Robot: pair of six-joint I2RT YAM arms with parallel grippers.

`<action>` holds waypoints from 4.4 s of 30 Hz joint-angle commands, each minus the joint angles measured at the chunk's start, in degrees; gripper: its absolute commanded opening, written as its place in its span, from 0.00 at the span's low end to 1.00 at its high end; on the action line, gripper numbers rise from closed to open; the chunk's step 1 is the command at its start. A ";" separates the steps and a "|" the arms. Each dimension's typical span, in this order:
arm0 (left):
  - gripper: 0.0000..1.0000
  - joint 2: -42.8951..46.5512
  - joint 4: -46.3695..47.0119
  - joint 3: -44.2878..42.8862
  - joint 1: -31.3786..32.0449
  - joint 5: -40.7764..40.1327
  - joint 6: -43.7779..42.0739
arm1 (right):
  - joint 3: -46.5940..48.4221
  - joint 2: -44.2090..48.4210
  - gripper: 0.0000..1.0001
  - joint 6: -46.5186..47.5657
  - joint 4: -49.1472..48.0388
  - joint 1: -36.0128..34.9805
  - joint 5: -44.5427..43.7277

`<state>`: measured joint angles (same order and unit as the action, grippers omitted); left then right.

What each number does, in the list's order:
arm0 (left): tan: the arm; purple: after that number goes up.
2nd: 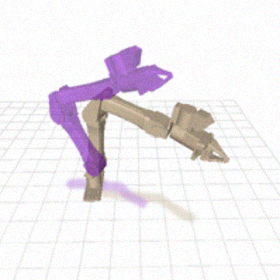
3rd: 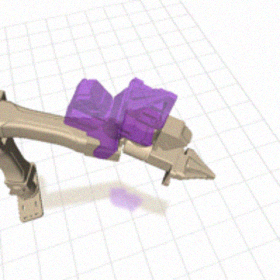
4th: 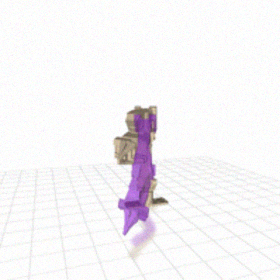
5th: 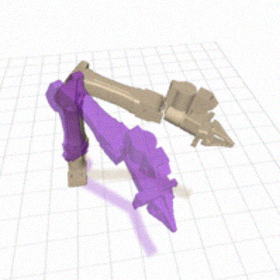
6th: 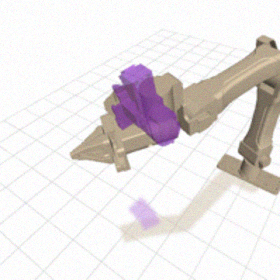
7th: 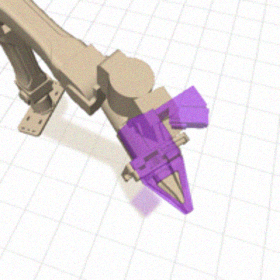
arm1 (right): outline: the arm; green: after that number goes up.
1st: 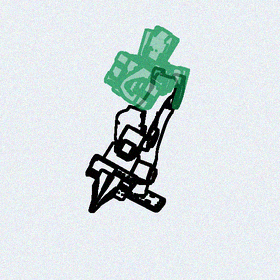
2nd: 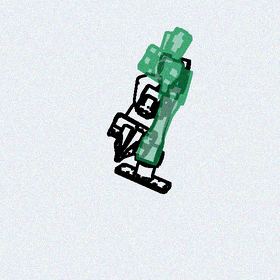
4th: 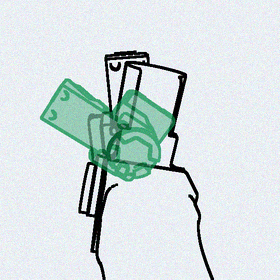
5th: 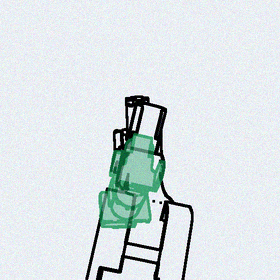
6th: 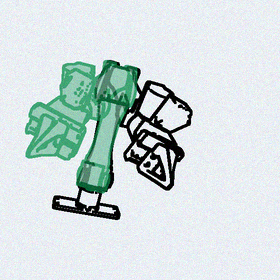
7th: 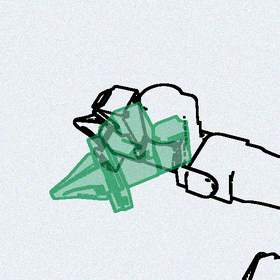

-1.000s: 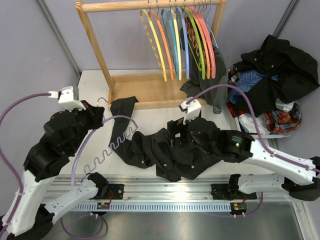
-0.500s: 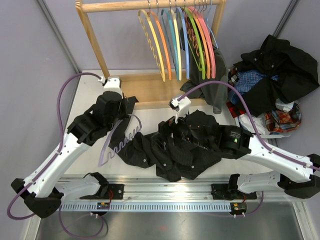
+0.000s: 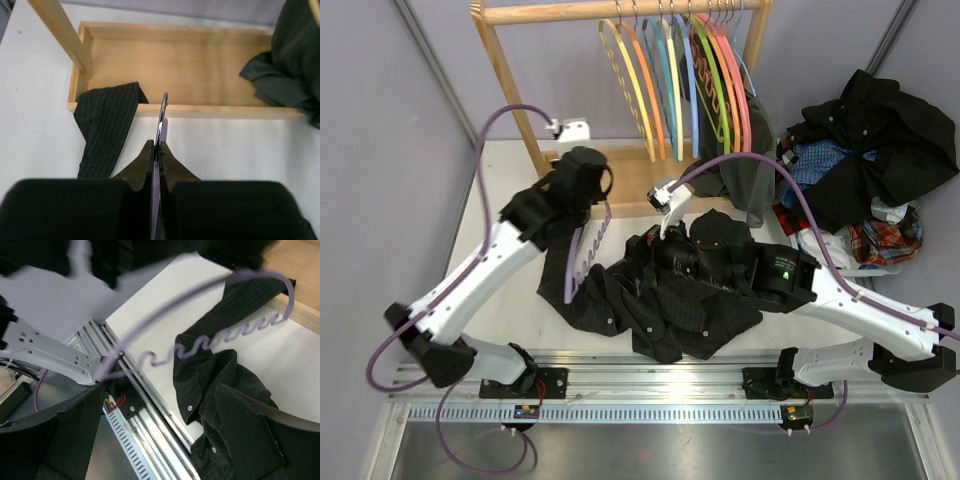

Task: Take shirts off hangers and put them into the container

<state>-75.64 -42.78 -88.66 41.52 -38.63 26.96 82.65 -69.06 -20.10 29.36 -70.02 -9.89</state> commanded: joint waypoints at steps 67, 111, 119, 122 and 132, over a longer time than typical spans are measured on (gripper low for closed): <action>0.99 31.49 -1.59 10.51 7.88 -1.97 0.28 | 10.33 -4.58 0.00 25.97 -22.03 -11.11 -44.60; 0.99 40.65 -4.59 25.65 7.88 3.57 7.67 | 49.01 -39.40 0.00 12.98 -21.28 19.83 -21.49; 0.99 41.27 -5.12 26.00 7.88 3.21 7.93 | 33.47 -31.41 0.55 7.53 -21.28 18.96 -14.92; 0.99 41.45 -5.20 26.43 7.88 3.30 7.93 | 26.61 -26.49 0.88 10.24 -20.14 14.15 -15.41; 0.99 44.08 -7.31 28.98 7.88 3.30 9.86 | -8.24 -11.38 0.99 -1.76 -6.18 -1.61 -31.85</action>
<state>-32.58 -50.48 -60.66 49.17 -35.51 35.14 83.05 -84.75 -12.40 15.64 -73.03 -33.54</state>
